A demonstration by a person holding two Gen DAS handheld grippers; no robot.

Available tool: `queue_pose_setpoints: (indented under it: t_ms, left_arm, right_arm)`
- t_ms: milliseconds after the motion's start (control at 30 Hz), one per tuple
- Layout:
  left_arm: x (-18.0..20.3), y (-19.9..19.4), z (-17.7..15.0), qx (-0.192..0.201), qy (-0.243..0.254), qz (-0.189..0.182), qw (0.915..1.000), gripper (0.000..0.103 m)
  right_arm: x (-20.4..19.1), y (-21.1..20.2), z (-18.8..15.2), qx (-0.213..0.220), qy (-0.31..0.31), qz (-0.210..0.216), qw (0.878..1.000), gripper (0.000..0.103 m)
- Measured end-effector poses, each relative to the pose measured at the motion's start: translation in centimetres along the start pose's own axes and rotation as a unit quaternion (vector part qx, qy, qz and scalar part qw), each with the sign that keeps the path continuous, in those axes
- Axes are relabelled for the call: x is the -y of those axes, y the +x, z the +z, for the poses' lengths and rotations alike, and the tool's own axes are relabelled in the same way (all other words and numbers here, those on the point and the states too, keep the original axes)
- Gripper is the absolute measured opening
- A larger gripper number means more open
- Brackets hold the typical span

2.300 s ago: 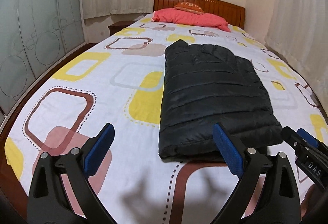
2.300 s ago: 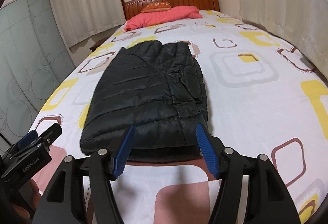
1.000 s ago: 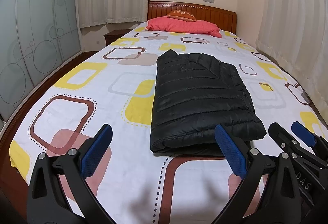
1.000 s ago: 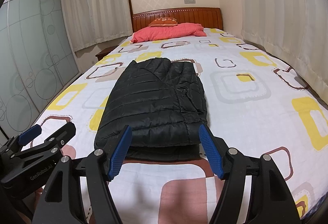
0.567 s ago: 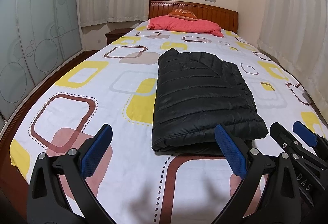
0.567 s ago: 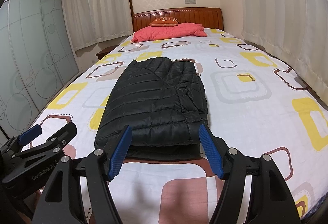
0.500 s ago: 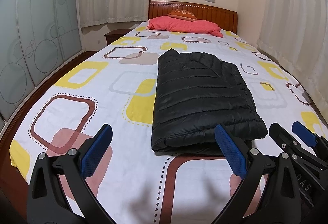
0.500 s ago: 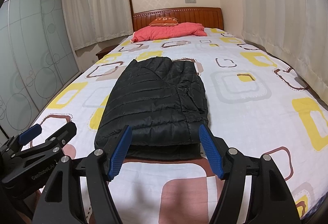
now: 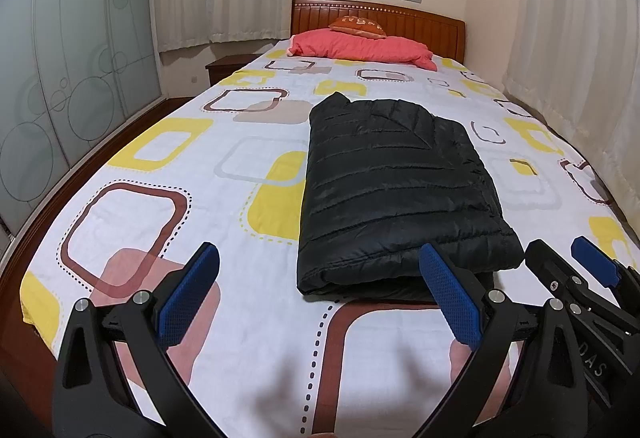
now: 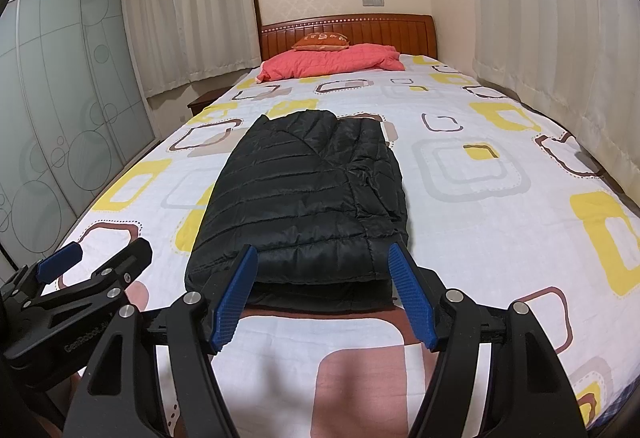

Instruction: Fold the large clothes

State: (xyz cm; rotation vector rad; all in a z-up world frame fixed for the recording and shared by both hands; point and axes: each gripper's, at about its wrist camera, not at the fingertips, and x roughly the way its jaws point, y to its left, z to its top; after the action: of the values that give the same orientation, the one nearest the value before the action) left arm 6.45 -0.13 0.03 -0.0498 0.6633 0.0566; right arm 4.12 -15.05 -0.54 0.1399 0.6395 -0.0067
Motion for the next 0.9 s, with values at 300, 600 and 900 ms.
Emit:
queue_pose_setpoints:
  t_ms: [300, 600, 900]
  left_arm:
    - [0.03, -0.10, -0.10, 0.004, 0.001, 0.003, 1.0000, 0.100]
    - [0.10, -0.05, -0.20, -0.001, 0.003, 0.008, 1.0000, 0.101]
    - [-0.26, 0.10, 0.09, 0.015, -0.003, 0.001, 0.9999, 0.101]
  right_arm:
    - [-0.04, -0.01, 0.00, 0.000, 0.000, -0.001, 1.000, 0.067]
    - [0.21, -0.02, -0.01, -0.001, -0.001, 0.001, 1.000, 0.067]
    - [0.16, -0.04, -0.01, 0.001, -0.001, 0.002, 1.000, 0.067]
